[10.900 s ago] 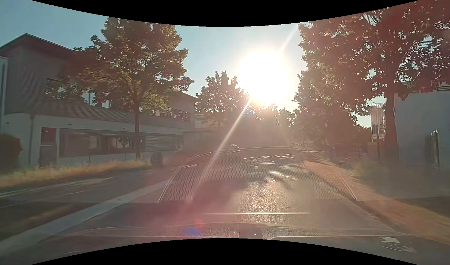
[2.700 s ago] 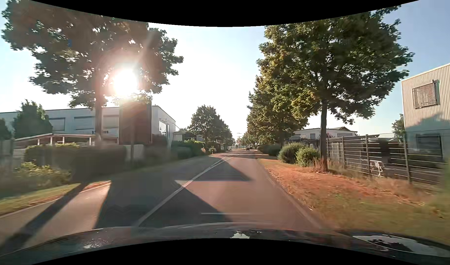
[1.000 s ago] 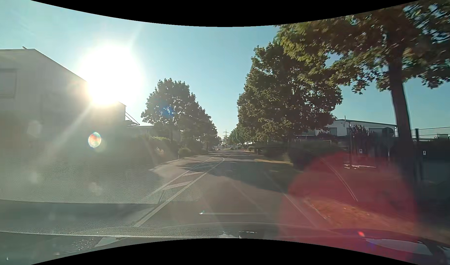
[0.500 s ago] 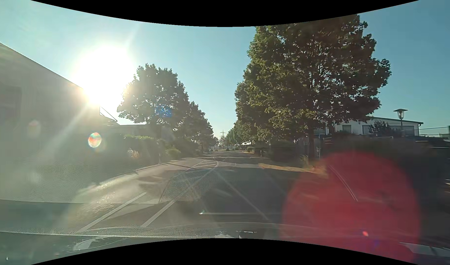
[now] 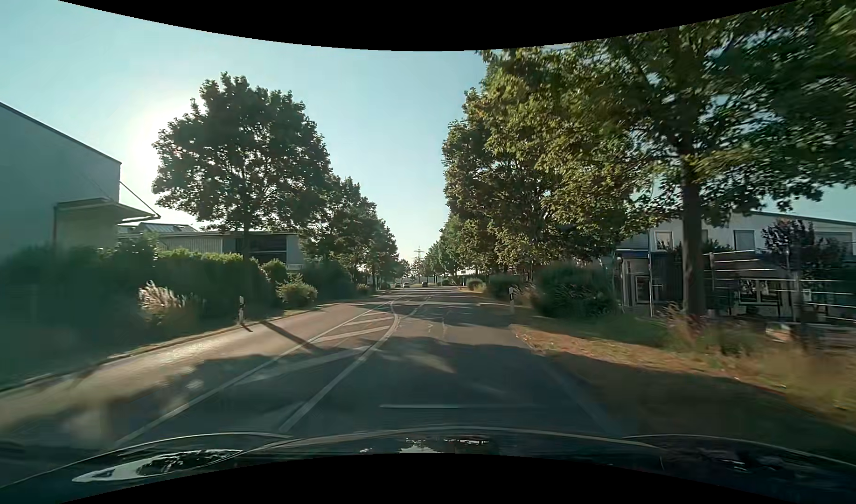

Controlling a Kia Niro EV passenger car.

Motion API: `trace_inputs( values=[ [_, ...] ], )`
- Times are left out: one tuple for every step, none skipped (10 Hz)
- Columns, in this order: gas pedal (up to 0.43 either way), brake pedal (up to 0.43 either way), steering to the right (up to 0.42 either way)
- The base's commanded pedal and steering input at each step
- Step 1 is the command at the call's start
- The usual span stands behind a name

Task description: Follow the waypoints while adhering to traffic rules and regulations

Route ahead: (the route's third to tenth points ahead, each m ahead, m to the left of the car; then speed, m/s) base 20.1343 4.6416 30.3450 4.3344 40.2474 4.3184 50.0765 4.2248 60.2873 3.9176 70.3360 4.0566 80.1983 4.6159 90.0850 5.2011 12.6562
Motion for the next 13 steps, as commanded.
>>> trace_inputs(
  values=[
    [0.118, 0.000, 0.010],
    [0.118, 0.000, 0.009],
    [0.118, 0.000, 0.007],
    [0.118, 0.000, 0.006],
    [0.118, 0.000, 0.006],
    [0.118, 0.000, 0.004],
    [0.118, 0.000, 0.004],
    [0.118, 0.000, 0.003],
    [0.118, 0.000, 0.003],
    [0.118, 0.000, 0.003],
    [0.118, 0.000, 0.002],
    [0.118, 0.000, 0.003],
    [0.118, 0.000, 0.002]
  ],
)
